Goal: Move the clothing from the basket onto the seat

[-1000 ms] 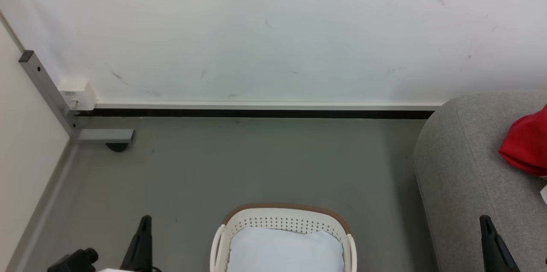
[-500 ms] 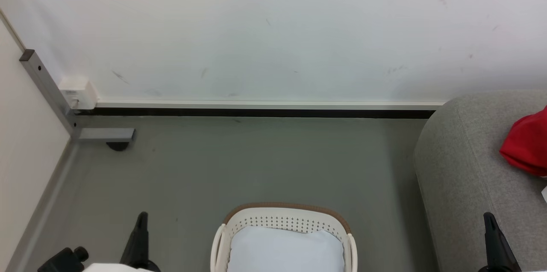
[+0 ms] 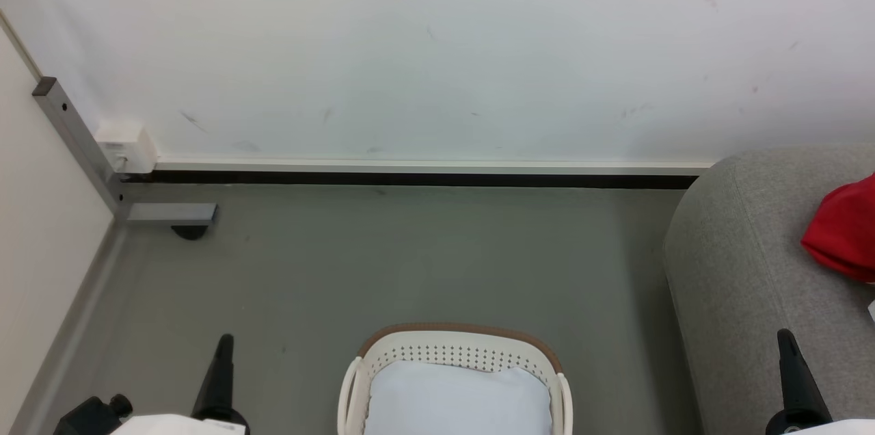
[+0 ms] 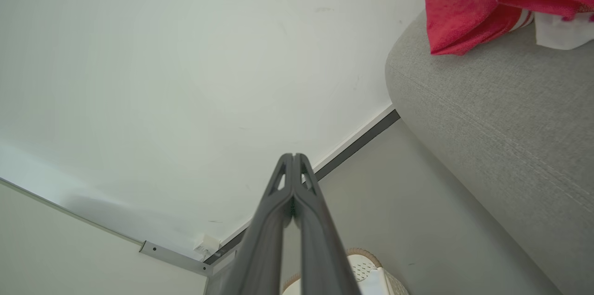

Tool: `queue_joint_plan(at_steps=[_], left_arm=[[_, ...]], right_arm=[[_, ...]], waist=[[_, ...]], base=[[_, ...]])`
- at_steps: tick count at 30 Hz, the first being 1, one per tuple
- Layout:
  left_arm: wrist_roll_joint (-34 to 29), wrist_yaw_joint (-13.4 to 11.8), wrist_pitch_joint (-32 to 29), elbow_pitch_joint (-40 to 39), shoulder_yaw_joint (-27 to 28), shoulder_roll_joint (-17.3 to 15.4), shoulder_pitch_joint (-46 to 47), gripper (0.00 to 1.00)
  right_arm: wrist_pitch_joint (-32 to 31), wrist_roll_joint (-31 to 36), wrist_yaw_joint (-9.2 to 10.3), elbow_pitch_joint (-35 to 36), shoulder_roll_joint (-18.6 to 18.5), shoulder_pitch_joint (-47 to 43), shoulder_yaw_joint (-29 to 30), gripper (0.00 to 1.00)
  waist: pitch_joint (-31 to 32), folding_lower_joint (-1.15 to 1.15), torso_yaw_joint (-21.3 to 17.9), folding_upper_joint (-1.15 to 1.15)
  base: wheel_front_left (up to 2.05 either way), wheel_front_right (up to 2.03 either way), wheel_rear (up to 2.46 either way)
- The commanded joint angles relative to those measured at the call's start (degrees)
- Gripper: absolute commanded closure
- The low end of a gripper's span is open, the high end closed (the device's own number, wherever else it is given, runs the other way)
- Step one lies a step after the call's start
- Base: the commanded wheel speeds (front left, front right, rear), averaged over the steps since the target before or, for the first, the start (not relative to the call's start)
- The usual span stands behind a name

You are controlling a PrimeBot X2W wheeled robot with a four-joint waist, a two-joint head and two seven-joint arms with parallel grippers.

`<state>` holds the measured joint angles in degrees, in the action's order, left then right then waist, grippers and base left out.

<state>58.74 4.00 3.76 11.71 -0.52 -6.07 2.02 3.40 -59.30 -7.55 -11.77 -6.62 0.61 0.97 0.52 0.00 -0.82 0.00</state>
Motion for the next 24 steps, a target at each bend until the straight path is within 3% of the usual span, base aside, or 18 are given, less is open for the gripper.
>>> queue_joint_plan(at_steps=[1, 24], left_arm=[[1.56, 0.26, -0.45, -0.34, 0.58, -0.07, 1.33, 1.00], [13.69, 1.52, -4.29, 0.68, 3.14, 1.12, 2.55, 1.00]], right_arm=[[-0.42, -1.66, 0.04, 0.34, 0.01, 1.41, 0.57, 1.00], [-3.94, -13.64, 0.06, -0.58, 1.29, 3.23, 2.37, 1.00]], waist=[[-0.01, 0.00, 0.02, 0.00], [-0.22, 0.00, 0.26, 0.00]], base=[[0.00, 0.00, 0.00], [0.00, 0.00, 0.00]])
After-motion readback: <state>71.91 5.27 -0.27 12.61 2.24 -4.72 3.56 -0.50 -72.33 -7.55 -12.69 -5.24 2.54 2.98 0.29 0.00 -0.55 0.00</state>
